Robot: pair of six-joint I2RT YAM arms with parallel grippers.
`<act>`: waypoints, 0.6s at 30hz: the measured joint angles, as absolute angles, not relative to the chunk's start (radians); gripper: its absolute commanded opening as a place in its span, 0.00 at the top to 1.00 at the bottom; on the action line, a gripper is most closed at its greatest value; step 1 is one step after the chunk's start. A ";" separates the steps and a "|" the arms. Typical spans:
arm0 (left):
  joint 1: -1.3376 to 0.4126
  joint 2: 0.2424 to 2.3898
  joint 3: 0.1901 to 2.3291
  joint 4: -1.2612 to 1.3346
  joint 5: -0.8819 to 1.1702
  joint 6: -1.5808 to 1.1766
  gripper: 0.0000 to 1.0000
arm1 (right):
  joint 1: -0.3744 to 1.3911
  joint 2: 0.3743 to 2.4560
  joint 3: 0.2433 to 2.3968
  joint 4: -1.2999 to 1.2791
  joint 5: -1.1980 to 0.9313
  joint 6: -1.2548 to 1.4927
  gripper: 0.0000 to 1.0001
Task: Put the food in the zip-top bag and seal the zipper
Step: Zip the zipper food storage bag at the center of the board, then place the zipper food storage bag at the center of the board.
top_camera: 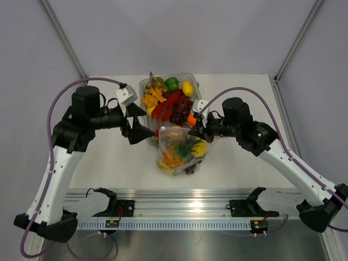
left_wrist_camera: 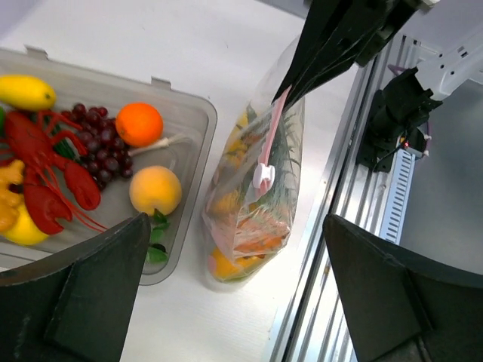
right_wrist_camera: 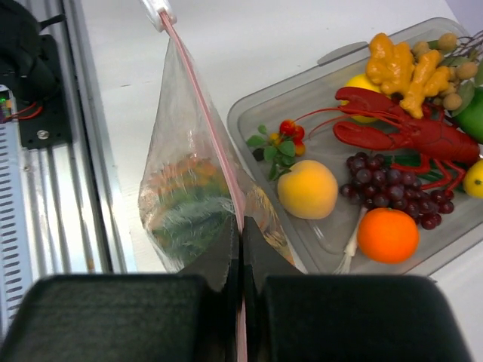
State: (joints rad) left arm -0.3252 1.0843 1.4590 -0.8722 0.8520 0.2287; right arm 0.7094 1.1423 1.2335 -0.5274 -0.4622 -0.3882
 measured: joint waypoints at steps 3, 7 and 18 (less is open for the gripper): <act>-0.326 0.978 1.446 -0.831 0.820 0.193 0.01 | 0.730 1.107 1.195 -0.529 -0.492 -0.370 1.00; -0.326 0.907 1.446 -0.783 0.761 0.154 0.01 | 0.789 1.093 1.153 -0.529 -0.517 -0.338 1.00; -0.325 0.951 1.409 -0.770 0.594 0.099 0.01 | 0.887 1.092 1.109 -0.555 -0.534 -0.289 1.00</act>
